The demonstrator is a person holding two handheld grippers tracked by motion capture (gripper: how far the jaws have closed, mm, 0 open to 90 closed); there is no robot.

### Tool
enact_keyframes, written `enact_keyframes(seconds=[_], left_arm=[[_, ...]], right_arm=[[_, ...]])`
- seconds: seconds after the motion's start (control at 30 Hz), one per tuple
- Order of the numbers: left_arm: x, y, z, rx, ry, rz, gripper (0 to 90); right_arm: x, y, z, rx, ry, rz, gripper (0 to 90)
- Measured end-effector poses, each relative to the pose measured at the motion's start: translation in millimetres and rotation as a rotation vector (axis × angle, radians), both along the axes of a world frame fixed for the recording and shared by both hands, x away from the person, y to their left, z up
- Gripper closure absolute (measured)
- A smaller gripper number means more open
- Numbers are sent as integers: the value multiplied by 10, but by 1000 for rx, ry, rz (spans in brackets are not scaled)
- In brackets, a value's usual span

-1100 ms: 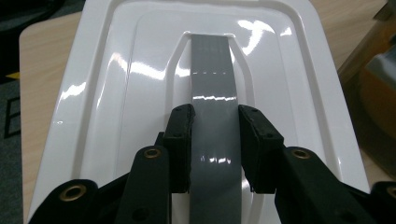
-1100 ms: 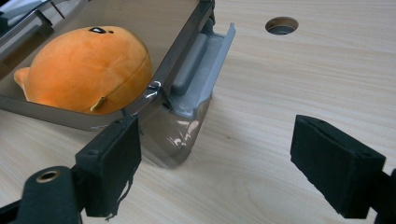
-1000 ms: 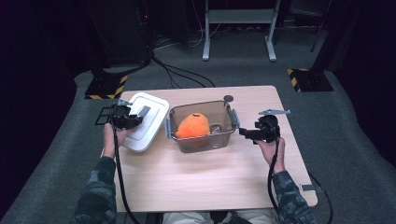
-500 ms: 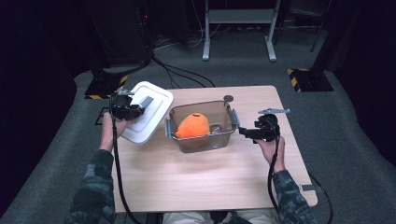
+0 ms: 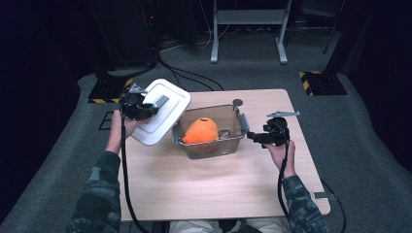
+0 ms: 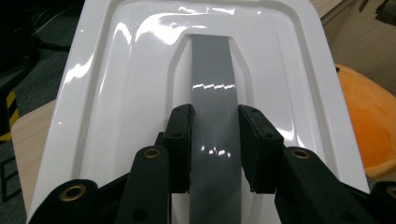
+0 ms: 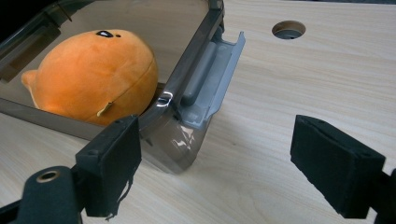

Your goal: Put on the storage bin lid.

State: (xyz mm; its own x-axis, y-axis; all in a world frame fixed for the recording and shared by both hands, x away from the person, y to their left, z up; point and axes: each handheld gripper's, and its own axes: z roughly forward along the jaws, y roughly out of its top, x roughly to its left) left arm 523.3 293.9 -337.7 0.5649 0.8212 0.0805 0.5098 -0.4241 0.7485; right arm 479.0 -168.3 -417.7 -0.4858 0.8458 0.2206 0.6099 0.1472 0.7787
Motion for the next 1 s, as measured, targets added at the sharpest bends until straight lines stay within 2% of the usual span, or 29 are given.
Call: enact_keyframes(seconds=[0.2, 0.5, 0.73, 1.0], left_arm=[[3, -135, 80, -3, -1, -47, 660], [23, -377, 151, 18, 7, -124, 660], [44, -550, 150, 21, 18, -172, 660], [77, -760, 122, 52, 45, -244, 660]], right_arm=[[8, 2, 16, -1, -4, -1, 157], [19, 9, 41, -2, 0, 3, 157], [17, 1, 57, 1, -5, -2, 158], [18, 1, 52, 6, -3, 1, 157]])
